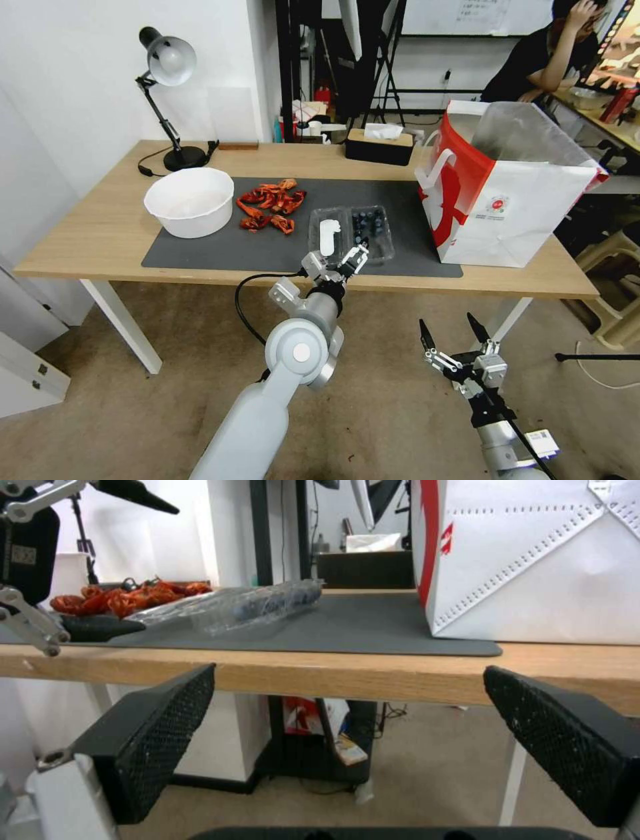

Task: Close the takeout container lid, then place the container into the takeout bag.

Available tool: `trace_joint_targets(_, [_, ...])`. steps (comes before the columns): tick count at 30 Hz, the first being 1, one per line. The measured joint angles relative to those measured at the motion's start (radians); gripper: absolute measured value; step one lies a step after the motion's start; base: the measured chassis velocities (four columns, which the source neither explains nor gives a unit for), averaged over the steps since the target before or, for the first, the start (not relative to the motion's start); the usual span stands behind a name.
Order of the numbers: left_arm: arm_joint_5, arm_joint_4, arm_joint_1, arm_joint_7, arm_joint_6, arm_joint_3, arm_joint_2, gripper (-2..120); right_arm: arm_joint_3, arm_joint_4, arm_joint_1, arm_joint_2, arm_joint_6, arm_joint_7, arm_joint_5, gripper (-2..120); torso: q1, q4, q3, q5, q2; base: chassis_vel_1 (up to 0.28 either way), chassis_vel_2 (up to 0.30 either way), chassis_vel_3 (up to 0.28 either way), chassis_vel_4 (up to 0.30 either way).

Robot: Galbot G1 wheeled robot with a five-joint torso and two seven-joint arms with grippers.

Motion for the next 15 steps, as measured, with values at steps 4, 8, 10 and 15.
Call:
trace_joint_targets(4, [-0.004,0.007,0.0,-0.001,0.0,-0.004,0.001,100,-0.002,-0.004,0.003,0.0,-0.001,0.0,-0.003,100,0.0,0.0,0.0,0.0,0.0,0.0,0.0,0.0,0.0])
trace_joint_targets(8, [-0.006,0.014,-0.005,-0.002,-0.001,-0.006,-0.001,100,-0.002,-0.009,0.005,-0.001,-0.001,0.001,-0.003,100,0.0,-0.0001,0.0,0.0,0.0,0.0,0.0,0.0,0.0])
trace_joint_targets(10, [-0.007,0.016,-0.007,-0.002,-0.001,-0.008,-0.002,100,-0.002,-0.01,0.004,-0.002,-0.001,0.001,-0.003,100,0.0,-0.0001,0.0,0.0,0.0,0.0,0.0,0.0,0.0])
trace_joint_targets(15, [-0.009,0.033,-0.018,-0.004,-0.004,-0.008,-0.012,100,-0.002,-0.011,0.003,-0.003,-0.001,0.001,-0.003,100,0.0,-0.0001,0.0,0.0,0.0,0.0,0.0,0.0,0.0])
